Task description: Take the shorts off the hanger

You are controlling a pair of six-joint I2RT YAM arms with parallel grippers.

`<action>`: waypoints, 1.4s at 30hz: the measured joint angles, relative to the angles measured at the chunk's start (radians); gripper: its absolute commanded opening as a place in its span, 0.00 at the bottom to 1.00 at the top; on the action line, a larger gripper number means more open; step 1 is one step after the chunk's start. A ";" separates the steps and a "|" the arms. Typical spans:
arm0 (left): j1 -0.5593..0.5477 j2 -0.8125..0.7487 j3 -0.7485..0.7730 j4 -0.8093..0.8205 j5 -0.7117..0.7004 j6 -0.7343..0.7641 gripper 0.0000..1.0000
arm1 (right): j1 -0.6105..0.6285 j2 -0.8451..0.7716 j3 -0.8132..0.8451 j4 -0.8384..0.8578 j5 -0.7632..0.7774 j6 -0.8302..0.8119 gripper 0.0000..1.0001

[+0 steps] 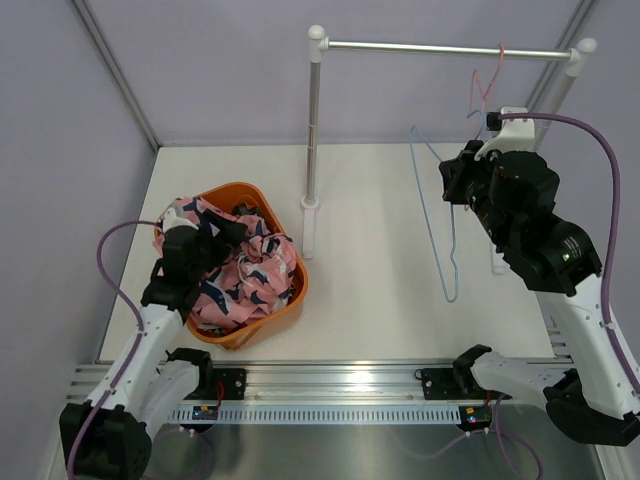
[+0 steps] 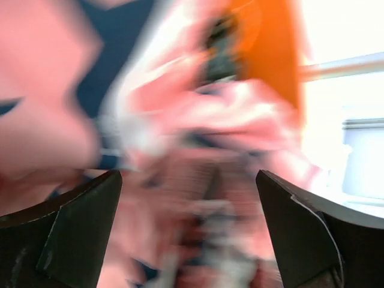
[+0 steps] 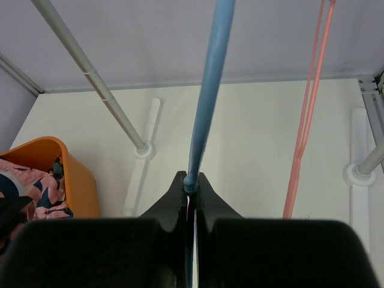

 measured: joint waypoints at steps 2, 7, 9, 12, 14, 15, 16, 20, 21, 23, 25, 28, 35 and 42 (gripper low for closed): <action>0.000 -0.017 0.099 -0.043 0.019 0.046 0.99 | 0.000 0.016 0.018 -0.002 0.000 0.000 0.00; 0.000 -0.056 0.304 -0.109 0.076 0.152 0.99 | -0.005 0.077 0.065 0.010 -0.005 -0.024 0.00; 0.000 -0.076 0.354 -0.138 0.102 0.187 0.99 | -0.029 0.105 0.070 0.030 -0.039 -0.039 0.00; 0.000 -0.097 0.404 -0.178 0.149 0.228 0.99 | -0.137 0.140 0.070 0.072 -0.157 -0.047 0.00; 0.000 -0.105 0.433 -0.203 0.190 0.253 0.99 | -0.229 0.163 0.070 0.122 -0.238 -0.054 0.00; 0.000 -0.106 0.448 -0.217 0.214 0.264 0.99 | -0.258 0.173 0.070 0.143 -0.262 -0.055 0.00; 0.000 -0.108 0.463 -0.231 0.238 0.275 0.99 | -0.287 0.187 0.073 0.164 -0.291 -0.061 0.00; -0.001 -0.117 0.504 -0.263 0.323 0.317 0.99 | -0.340 0.267 0.127 0.222 -0.411 -0.073 0.00; -0.001 -0.121 0.508 -0.270 0.342 0.328 0.99 | -0.345 0.290 0.143 0.235 -0.435 -0.076 0.00; -0.001 -0.132 0.509 -0.286 0.368 0.346 0.99 | -0.355 0.330 0.174 0.258 -0.481 -0.084 0.00; -0.001 -0.140 0.509 -0.302 0.389 0.365 0.99 | -0.363 0.363 0.194 0.272 -0.520 -0.092 0.00; -0.001 -0.153 0.509 -0.327 0.413 0.392 0.99 | -0.369 0.409 0.231 0.283 -0.551 -0.107 0.00; -0.001 -0.159 0.509 -0.359 0.438 0.439 0.99 | -0.369 0.513 0.348 0.286 -0.555 -0.129 0.00; -0.001 -0.158 0.509 -0.364 0.455 0.459 0.99 | -0.369 0.603 0.428 0.278 -0.542 -0.130 0.00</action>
